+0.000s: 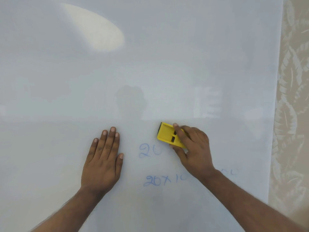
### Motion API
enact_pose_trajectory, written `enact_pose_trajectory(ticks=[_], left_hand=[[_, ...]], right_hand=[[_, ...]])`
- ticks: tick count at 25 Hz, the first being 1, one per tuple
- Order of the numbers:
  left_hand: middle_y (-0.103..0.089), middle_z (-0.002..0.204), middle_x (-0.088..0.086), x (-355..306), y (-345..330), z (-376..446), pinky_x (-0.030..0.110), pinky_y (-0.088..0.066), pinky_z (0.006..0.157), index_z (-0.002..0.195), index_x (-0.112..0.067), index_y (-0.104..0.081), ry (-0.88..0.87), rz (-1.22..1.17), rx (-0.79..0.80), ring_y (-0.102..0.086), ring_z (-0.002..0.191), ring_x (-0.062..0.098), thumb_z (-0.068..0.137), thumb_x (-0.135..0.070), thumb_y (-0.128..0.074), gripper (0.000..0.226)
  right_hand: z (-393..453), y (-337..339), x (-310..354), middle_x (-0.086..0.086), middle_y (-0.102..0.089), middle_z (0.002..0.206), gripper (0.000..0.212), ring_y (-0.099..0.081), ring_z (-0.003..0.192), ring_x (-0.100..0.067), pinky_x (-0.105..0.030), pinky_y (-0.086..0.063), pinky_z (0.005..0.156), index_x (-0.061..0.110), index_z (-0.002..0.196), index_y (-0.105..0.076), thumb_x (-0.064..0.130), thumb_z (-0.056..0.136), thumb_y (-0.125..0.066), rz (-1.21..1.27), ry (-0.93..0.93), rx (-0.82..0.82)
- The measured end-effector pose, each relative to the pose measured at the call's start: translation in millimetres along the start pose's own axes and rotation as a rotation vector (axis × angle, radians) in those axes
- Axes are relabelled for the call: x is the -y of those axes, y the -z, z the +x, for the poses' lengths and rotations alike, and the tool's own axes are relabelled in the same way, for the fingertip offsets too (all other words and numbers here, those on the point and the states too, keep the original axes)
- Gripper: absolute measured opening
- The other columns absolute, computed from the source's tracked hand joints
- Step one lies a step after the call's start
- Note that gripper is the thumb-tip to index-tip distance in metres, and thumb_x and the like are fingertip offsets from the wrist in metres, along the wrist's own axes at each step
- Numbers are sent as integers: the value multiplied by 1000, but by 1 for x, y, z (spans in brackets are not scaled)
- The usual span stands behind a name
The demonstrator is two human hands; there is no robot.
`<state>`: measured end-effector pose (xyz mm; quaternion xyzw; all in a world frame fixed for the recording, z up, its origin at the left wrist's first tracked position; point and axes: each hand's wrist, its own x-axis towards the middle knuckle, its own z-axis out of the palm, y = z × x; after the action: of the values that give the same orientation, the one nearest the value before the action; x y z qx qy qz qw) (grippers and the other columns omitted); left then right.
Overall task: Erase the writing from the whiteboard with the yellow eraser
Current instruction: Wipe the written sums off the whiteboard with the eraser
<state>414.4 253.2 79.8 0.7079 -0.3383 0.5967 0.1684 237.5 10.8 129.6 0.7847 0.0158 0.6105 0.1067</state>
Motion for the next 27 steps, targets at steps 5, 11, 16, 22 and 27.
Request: enact_pose_trajectory(ticks=[5, 11, 16, 22, 27], left_hand=[[-18, 169, 10, 3, -2, -5, 44, -11, 128, 159, -3, -23, -24, -2, -10, -13, 158, 25, 103, -31, -31, 63], [-16, 170, 9, 4, -4, -10, 44, -12, 128, 159, -3, -22, -28, 3, -16, -14, 158, 26, 103, -31, -31, 63], [-20, 169, 11, 2, -5, -11, 45, -13, 128, 158, -3, -25, -21, -5, -23, -16, 157, 27, 103, -31, -32, 62], [-12, 171, 7, 3, -9, -24, 44, -11, 128, 160, -5, -20, -18, -10, -17, -15, 157, 26, 104, -31, -31, 63], [-6, 172, 5, -2, -8, -28, 43, -8, 129, 161, -6, -16, 18, -12, 3, -9, 158, 24, 104, -31, -29, 64]], right_hand=[[-39, -9, 12, -5, -59, 121, 48, -54, 103, -30, -40, -42, 90, 20, 144, -43, 40, 100, -47, -53, 302, 155], [-16, 5, -4, -6, -60, 118, 50, -57, 98, -31, -40, -41, 87, 19, 144, -44, 41, 99, -48, -125, 284, 105], [12, -17, 39, -5, -57, 120, 55, -53, 101, -29, -41, -39, 88, 20, 144, -44, 40, 94, -56, -28, 103, 6], [-50, -16, 38, -4, -60, 122, 47, -55, 101, -29, -41, -43, 89, 21, 142, -44, 32, 97, -53, -82, 414, 198], [-31, 1, 12, -7, -61, 121, 48, -57, 102, -32, -41, -42, 90, 20, 141, -47, 37, 97, -51, -95, 273, 142]])
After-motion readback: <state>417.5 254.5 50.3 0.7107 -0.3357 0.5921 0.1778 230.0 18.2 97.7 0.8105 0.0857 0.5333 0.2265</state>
